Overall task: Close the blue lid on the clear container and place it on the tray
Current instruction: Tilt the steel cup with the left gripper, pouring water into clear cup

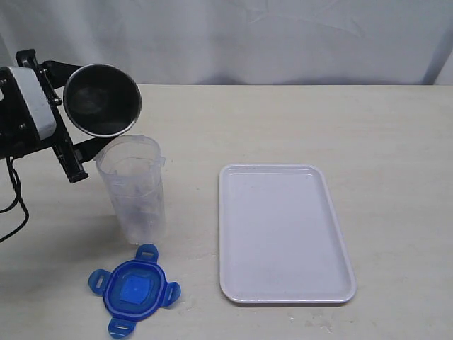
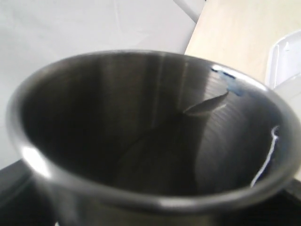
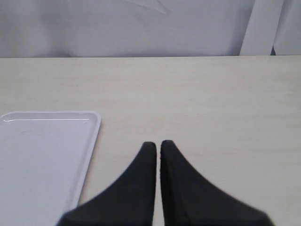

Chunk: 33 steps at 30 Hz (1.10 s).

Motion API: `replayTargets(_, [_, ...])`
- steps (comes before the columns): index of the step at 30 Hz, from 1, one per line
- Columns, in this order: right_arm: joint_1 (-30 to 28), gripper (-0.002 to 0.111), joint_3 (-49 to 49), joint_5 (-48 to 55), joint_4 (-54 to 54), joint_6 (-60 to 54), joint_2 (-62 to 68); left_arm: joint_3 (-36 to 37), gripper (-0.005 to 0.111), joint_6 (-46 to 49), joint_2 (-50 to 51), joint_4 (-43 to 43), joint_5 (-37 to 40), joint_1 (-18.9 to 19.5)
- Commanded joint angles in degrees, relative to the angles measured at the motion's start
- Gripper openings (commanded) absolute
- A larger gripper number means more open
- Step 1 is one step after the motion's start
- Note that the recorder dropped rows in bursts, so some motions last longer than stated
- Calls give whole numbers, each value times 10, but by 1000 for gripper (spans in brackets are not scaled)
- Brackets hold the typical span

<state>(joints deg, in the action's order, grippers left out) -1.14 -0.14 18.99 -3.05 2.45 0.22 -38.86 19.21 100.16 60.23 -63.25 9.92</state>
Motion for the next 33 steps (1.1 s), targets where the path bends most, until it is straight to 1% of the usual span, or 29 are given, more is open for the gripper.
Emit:
replayTargets(1, [-1, 4, 1, -7, -4, -4, -2, -6, 0, 6, -8, -9, -59, 0])
replayTargets(33, [-1, 4, 1, -7, -4, -4, -2, -6, 0, 48, -8, -10, -48, 1])
